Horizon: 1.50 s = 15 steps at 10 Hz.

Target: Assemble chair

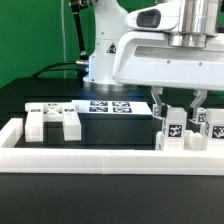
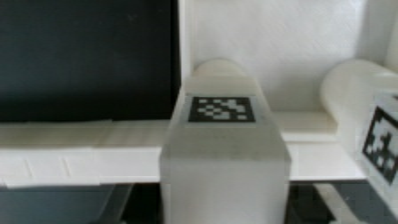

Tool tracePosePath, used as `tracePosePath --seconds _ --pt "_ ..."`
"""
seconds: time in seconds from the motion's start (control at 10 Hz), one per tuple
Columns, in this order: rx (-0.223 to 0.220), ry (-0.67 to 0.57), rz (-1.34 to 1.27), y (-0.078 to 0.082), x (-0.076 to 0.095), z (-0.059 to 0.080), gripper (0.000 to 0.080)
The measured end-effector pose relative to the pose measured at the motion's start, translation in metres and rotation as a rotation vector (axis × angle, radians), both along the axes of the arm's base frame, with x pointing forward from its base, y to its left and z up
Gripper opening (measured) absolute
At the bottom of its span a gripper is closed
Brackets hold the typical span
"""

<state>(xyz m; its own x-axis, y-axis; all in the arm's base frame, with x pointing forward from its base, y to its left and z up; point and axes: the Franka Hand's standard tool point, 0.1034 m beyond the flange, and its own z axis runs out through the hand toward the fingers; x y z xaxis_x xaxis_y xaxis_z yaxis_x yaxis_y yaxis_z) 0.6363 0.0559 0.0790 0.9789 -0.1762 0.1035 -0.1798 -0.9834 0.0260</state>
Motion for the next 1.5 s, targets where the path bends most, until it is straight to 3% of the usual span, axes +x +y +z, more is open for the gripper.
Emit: tracePosePath --seconds 0.4,0.7,0.9,1.0,1.2,1.5 --pt "0.004 0.039 -0.287 -0.010 -0.010 0.000 0.0300" --pt "0.001 0.042 -0.312 -0.013 -0.011 0.000 0.0305" --pt "0.002 0.038 -0.300 -0.011 -0.010 0.003 0.0554" --pt "-0.002 0.030 -0.267 -0.007 -0.009 0.007 0.0620" --pt "-0.004 0.031 -0.211 -0.002 -0.013 0.008 0.0643" --pt "-0.001 0.039 -0.209 -0.006 -0.018 0.009 0.0648"
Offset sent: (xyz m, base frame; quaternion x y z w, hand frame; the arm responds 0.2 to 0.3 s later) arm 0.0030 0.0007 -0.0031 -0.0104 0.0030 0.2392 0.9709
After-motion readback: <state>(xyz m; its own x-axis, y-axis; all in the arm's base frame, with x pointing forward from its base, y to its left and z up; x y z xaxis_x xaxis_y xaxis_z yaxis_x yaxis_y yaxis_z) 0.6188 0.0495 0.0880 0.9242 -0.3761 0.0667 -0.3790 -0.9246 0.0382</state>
